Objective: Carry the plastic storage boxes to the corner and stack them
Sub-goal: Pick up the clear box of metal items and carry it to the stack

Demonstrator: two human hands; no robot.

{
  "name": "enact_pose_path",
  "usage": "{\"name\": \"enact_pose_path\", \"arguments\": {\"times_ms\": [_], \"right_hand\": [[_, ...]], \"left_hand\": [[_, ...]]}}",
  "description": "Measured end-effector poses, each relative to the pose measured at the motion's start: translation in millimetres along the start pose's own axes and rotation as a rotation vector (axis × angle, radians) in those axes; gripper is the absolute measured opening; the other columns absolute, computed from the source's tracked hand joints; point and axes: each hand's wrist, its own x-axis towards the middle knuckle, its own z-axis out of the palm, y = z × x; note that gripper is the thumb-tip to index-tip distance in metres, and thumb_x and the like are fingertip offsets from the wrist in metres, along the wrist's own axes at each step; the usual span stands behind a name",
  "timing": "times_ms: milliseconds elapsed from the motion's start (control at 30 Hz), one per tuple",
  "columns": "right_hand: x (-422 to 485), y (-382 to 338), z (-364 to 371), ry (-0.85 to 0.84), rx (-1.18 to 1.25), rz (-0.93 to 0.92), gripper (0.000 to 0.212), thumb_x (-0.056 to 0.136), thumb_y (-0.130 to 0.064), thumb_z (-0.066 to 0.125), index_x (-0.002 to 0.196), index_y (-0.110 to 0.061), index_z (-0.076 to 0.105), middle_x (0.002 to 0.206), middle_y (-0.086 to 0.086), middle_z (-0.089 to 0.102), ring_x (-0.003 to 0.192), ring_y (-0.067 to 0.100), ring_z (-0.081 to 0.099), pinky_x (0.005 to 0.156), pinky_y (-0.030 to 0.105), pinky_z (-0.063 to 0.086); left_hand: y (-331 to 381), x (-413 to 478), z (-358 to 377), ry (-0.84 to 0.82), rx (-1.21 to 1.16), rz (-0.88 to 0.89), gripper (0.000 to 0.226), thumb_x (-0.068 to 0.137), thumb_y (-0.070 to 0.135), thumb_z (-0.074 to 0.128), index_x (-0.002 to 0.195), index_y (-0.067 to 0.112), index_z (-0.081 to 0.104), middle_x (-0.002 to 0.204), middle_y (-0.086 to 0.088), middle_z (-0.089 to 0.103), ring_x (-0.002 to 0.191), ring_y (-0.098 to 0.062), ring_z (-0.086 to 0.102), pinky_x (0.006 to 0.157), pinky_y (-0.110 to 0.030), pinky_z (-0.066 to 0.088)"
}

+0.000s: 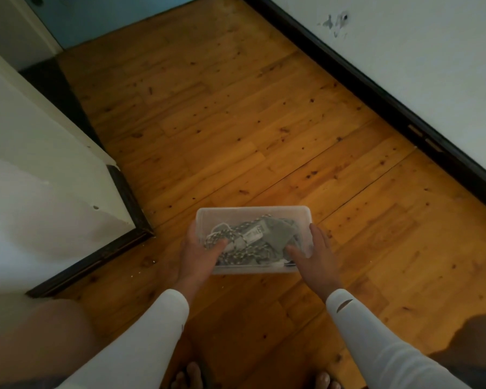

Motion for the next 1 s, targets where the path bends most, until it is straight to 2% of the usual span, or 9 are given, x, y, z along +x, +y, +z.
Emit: {"name": "enact_pose_path", "arguments": {"times_ms": [200, 400, 467, 533, 667, 767, 833, 933, 1000], "right_hand": [[-1, -5, -2, 0.011, -0.038, 0.003, 0.079, 0.088, -0.040, 0.066, 0.151, -0.014, 0.027, 0.157, 0.004, 0.025, 0.141, 0.025, 0.026, 0.112, 0.048, 0.031], [-7, -11, -11, 0.018, 0.006, 0.012, 0.074, 0.088, -0.035, 0.066, 0.150, -0.012, 0.031, 0.155, 0.006, 0.026, 0.138, 0.026, 0.031, 0.110, 0.049, 0.035], [-10, -16, -17, 0.018, -0.005, 0.010, 0.073, 0.089, -0.034, 0.066, 0.149, -0.012, 0.031, 0.155, 0.005, 0.027, 0.137, 0.027, 0.033, 0.108, 0.050, 0.037], [-13, -21, -23, 0.023, -0.006, 0.024, 0.073, 0.089, -0.034, 0.066, 0.149, -0.012, 0.032, 0.155, 0.005, 0.027, 0.136, 0.027, 0.034, 0.107, 0.049, 0.039], [-23, -35, -42, 0.036, -0.015, 0.019, 0.072, 0.088, -0.031, 0.067, 0.149, -0.012, 0.033, 0.154, 0.004, 0.027, 0.135, 0.026, 0.034, 0.106, 0.048, 0.041], [-31, -48, -59, 0.021, -0.010, 0.033, 0.069, 0.089, -0.032, 0.066, 0.148, -0.015, 0.035, 0.154, 0.002, 0.025, 0.134, 0.026, 0.035, 0.105, 0.045, 0.042], [-38, -58, -74, 0.011, -0.012, 0.035, 0.066, 0.089, -0.034, 0.066, 0.146, -0.018, 0.038, 0.155, 0.000, 0.024, 0.134, 0.026, 0.035, 0.103, 0.043, 0.044], [-53, -76, -95, 0.009, -0.017, 0.038, 0.065, 0.088, -0.036, 0.066, 0.145, -0.021, 0.038, 0.155, -0.003, 0.023, 0.134, 0.025, 0.036, 0.100, 0.041, 0.046], [-66, -91, -113, 0.018, -0.033, 0.039, 0.064, 0.089, -0.036, 0.066, 0.145, -0.022, 0.039, 0.155, -0.004, 0.024, 0.134, 0.025, 0.036, 0.097, 0.039, 0.045]], "left_hand": [[5, -6, 0, 0.052, 0.048, 0.033, 0.087, 0.078, 0.034, 0.079, 0.150, 0.033, 0.028, 0.137, -0.001, 0.049, 0.113, -0.017, 0.052, 0.069, -0.021, 0.045], [15, -12, -3, 0.084, 0.085, 0.068, 0.084, 0.080, 0.030, 0.076, 0.150, 0.032, 0.029, 0.139, -0.001, 0.047, 0.110, -0.012, 0.047, 0.061, -0.013, 0.036], [21, -17, -5, 0.086, 0.077, 0.089, 0.083, 0.080, 0.029, 0.077, 0.149, 0.031, 0.030, 0.138, -0.001, 0.047, 0.116, -0.017, 0.050, 0.074, -0.022, 0.047], [26, -21, -6, 0.092, 0.070, 0.080, 0.083, 0.080, 0.029, 0.077, 0.149, 0.030, 0.030, 0.139, -0.002, 0.046, 0.122, -0.021, 0.049, 0.088, -0.033, 0.049], [40, -34, -12, 0.097, 0.076, 0.077, 0.086, 0.079, 0.028, 0.077, 0.150, 0.031, 0.029, 0.140, -0.002, 0.045, 0.123, -0.020, 0.048, 0.086, -0.030, 0.048], [55, -47, -18, 0.089, 0.059, 0.064, 0.086, 0.078, 0.030, 0.078, 0.149, 0.032, 0.029, 0.139, -0.002, 0.045, 0.123, -0.021, 0.049, 0.096, -0.044, 0.052], [70, -58, -23, 0.088, 0.038, 0.053, 0.085, 0.077, 0.028, 0.079, 0.147, 0.031, 0.031, 0.137, -0.001, 0.045, 0.122, -0.021, 0.049, 0.095, -0.047, 0.052], [91, -80, -33, 0.107, 0.028, 0.063, 0.075, 0.077, 0.028, 0.078, 0.140, 0.033, 0.037, 0.127, 0.006, 0.042, 0.115, -0.015, 0.046, 0.084, -0.032, 0.053], [110, -97, -40, 0.122, 0.069, 0.072, 0.063, 0.078, 0.029, 0.076, 0.132, 0.035, 0.045, 0.120, 0.009, 0.039, 0.110, -0.012, 0.043, 0.074, -0.020, 0.044]]}}
